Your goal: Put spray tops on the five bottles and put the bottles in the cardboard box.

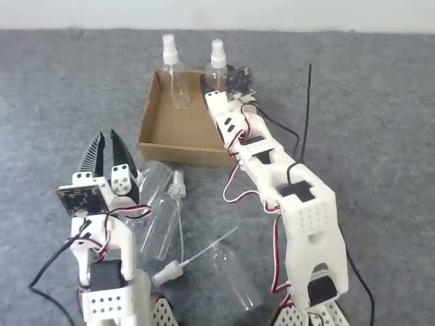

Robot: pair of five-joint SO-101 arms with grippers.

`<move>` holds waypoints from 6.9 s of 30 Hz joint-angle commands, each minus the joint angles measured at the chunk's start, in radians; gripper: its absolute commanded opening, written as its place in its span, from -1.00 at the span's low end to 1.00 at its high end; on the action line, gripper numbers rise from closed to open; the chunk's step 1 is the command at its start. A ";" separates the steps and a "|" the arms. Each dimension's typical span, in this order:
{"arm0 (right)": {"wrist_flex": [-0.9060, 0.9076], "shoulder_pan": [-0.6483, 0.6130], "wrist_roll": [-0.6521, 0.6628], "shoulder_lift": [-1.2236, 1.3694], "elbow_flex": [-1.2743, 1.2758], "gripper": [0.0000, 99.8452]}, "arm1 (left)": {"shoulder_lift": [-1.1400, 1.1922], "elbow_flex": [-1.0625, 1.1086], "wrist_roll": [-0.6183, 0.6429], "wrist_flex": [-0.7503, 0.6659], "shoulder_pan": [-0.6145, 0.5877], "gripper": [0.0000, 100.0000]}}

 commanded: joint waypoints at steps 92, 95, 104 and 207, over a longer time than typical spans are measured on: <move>-0.082 -0.071 0.023 -0.667 0.683 -0.51 | -0.017 -0.010 0.002 -0.028 -0.071 -0.87; -0.082 -0.071 0.025 -0.728 0.743 -0.51 | -0.017 -0.010 0.003 -0.028 -0.078 -0.87; 0.234 -0.073 0.017 -0.984 0.852 -0.51 | -0.017 -0.010 0.003 -0.028 -0.075 -0.87; 1.627 -0.581 -0.321 -1.313 0.838 -0.92 | -0.012 -0.010 -0.003 -0.023 -0.072 -0.87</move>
